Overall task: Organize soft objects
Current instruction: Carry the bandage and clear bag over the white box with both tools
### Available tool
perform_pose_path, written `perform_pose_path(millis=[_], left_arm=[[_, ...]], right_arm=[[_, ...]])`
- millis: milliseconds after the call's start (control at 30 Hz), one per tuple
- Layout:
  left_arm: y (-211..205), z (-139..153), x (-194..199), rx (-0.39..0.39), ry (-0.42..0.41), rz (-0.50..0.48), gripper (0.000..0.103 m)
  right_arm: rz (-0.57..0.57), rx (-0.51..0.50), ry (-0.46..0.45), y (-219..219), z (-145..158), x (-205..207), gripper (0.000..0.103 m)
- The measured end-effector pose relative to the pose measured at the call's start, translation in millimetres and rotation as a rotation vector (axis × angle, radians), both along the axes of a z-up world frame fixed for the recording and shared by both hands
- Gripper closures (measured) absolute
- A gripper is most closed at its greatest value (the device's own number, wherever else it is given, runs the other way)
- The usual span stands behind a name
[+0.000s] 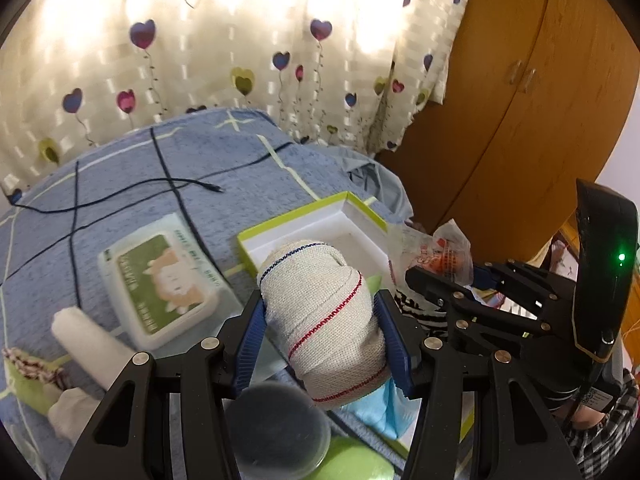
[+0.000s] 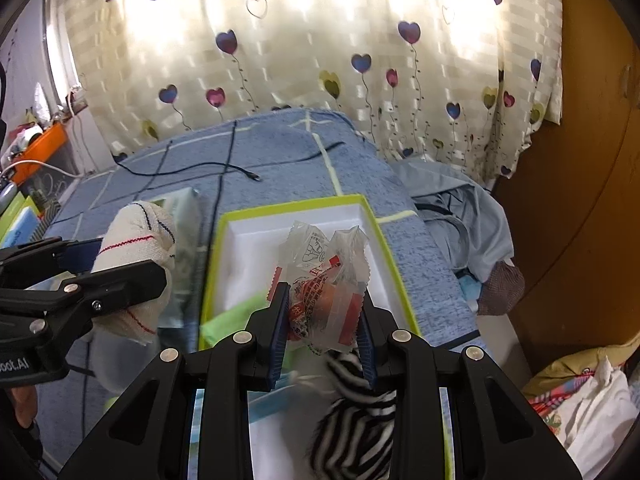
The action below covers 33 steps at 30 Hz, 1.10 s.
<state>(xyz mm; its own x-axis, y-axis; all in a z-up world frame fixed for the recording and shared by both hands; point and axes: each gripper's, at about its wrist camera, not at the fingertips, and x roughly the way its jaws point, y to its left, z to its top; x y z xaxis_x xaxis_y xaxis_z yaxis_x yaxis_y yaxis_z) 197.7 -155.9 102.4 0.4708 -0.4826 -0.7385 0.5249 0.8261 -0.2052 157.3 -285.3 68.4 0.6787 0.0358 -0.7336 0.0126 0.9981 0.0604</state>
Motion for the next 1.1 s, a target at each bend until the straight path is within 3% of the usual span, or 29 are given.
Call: perform_pose_path(millis=[533, 1100], left_arm=[[-45.8, -36.0, 9.8, 0.074, 0.078, -0.086, 0.049], [-57.6, -51.0, 9.9, 0.103, 0.124, -0.099, 0.049]], right_arm=[[0.012, -0.037, 0.075, -24.5, -29.0, 22.2, 0.071], [0.113, -0.119, 0.089, -23.0, -38.9, 21.4, 0.071]])
